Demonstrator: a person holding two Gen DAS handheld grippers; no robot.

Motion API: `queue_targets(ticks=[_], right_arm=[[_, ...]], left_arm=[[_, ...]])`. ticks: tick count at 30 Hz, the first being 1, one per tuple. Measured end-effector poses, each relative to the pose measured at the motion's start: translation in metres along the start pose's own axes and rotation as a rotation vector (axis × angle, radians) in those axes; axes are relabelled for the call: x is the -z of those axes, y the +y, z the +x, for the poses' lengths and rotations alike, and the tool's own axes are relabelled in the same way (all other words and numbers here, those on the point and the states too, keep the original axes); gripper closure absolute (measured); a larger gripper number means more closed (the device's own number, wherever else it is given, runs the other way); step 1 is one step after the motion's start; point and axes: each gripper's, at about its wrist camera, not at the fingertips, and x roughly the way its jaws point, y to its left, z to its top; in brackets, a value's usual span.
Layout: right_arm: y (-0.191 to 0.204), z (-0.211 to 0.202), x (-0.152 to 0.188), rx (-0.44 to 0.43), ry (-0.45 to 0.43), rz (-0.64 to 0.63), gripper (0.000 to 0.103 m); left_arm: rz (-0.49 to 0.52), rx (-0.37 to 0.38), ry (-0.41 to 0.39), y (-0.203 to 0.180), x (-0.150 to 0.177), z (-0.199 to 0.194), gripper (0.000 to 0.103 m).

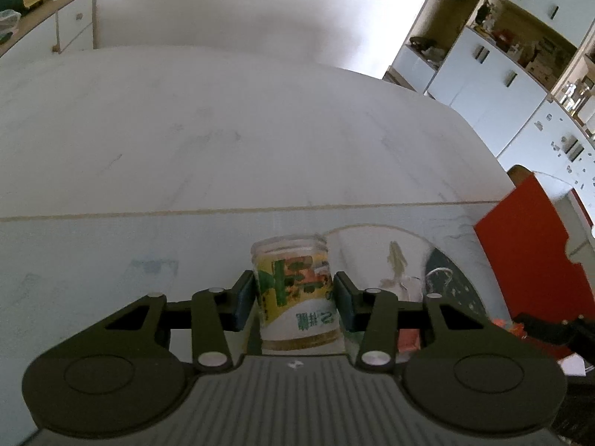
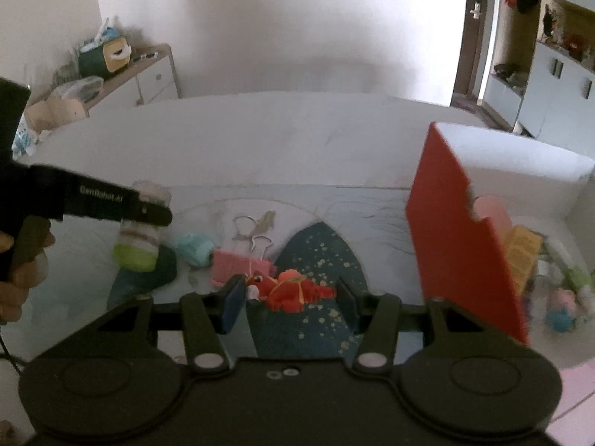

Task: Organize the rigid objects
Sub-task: 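Lift the glass jar with the left tool and carry it over the box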

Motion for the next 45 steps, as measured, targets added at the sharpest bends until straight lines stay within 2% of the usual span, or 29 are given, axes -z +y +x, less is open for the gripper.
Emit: queue_targets(ticks=[20,32,45], right_arm=[[-0.028,-0.080,-0.005,0.012,-0.144,0.068,0.051],[-0.069,-0.107,-0.011,0.027,-0.221,0.054,0.051],[-0.139,-0.116,-0.006,0.046,-0.232,0.070,0.050]], left_arm=[[0.104,0.054,-0.028,-0.042,0.024,-0.075,0.061],[0.174,0.102,-0.063,-0.099,0.012,-0.114,0.061],[0.216,0.133,-0.070,-0.180,0.004,-0.111,0.061]])
